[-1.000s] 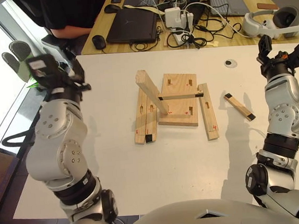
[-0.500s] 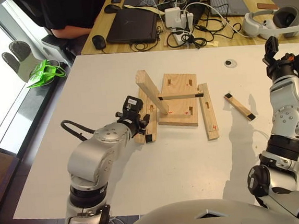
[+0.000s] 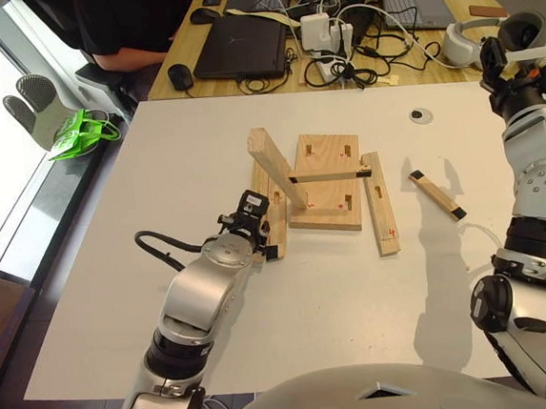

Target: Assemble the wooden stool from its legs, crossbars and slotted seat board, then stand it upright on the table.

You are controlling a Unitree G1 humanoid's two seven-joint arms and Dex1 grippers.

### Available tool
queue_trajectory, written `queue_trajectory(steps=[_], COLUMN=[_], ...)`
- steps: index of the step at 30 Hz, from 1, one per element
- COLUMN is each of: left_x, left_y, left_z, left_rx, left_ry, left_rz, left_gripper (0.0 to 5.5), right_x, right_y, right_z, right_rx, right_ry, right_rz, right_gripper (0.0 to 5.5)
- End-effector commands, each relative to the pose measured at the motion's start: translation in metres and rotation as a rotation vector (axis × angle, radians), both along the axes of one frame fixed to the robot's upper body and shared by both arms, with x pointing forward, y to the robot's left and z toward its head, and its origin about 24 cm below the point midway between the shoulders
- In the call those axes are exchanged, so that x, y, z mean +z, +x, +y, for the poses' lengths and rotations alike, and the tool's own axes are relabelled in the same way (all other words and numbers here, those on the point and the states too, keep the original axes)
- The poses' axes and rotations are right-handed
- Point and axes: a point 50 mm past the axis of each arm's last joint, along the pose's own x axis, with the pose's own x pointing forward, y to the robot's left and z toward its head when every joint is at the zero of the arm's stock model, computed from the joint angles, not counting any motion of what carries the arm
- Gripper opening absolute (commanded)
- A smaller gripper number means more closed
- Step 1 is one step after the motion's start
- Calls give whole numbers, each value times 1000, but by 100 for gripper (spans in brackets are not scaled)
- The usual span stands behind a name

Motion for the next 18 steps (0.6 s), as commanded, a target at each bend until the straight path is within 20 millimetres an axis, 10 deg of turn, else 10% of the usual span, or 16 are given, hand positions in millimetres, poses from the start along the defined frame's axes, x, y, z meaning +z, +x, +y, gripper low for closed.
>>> queue_trajectory(steps=[1,18], left_x=[9,3], left_y=[7,-6], left_z=[2,0], left_rx=[40,91], left_ry=[-28,-21], left_rz=[-68,-105], left_gripper=[246,246], right_x=[-2,-20], right_y=[-3,-29], right_z=[-3,-16], right_rx=[30,64], right_ry=[-60,-207], right_rz=[44,131], right_gripper=[465,465])
